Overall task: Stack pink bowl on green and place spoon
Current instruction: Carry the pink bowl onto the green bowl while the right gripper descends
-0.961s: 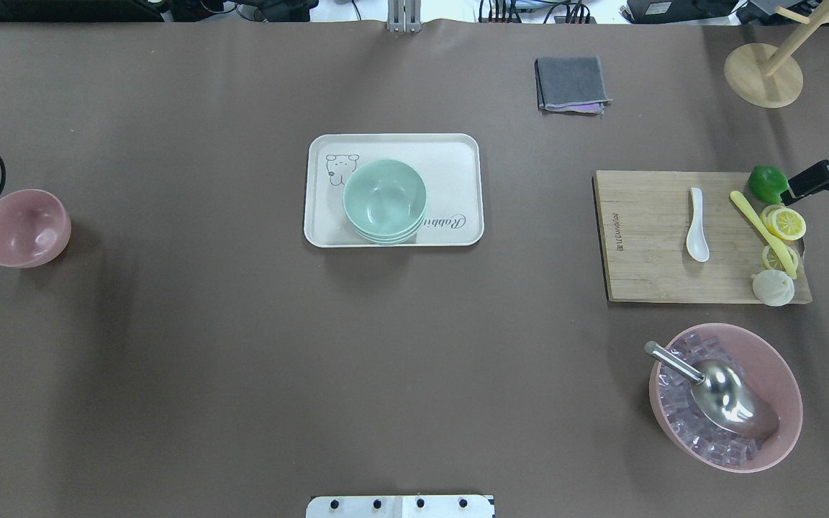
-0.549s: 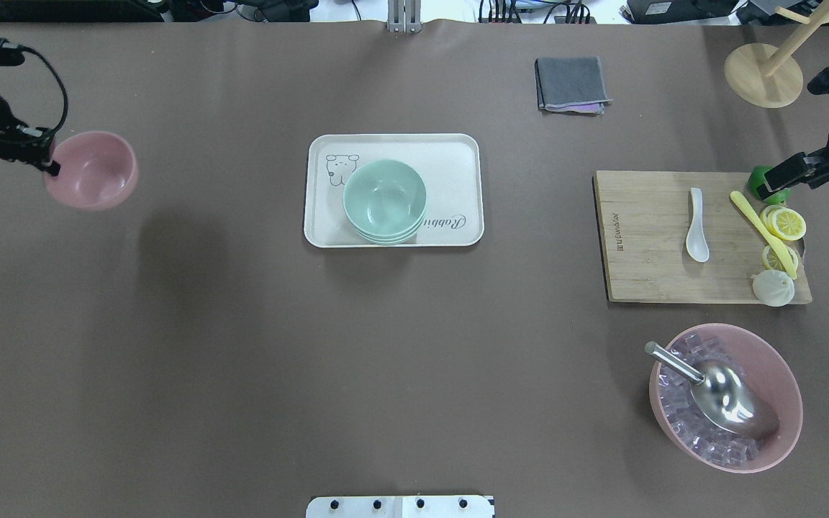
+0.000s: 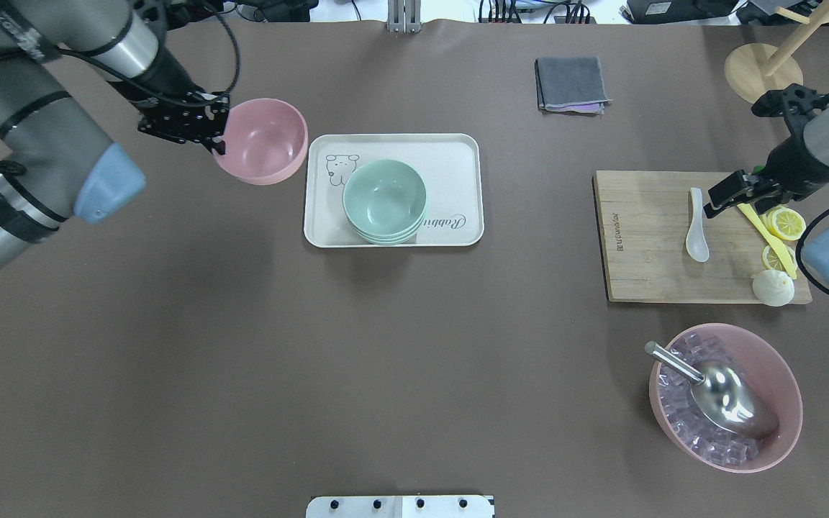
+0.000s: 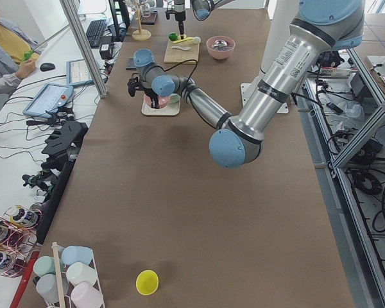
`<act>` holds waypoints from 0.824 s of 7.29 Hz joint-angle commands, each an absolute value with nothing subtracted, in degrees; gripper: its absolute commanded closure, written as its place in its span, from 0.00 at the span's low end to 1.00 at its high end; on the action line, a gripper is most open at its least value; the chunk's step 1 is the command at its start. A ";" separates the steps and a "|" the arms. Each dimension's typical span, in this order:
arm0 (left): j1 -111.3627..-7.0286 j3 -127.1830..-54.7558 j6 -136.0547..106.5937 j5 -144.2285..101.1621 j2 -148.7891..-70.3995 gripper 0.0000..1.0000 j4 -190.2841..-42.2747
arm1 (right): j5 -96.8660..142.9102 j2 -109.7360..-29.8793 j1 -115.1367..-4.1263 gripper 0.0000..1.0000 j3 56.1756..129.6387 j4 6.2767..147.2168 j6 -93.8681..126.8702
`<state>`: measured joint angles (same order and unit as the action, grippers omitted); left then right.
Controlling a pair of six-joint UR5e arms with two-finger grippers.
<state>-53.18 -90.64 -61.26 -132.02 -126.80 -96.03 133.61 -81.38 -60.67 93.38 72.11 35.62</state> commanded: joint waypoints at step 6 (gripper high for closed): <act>-42.80 -83.33 -71.90 -125.24 -135.97 1.00 -102.37 | 130.25 -79.63 -57.83 0.02 88.86 69.26 41.84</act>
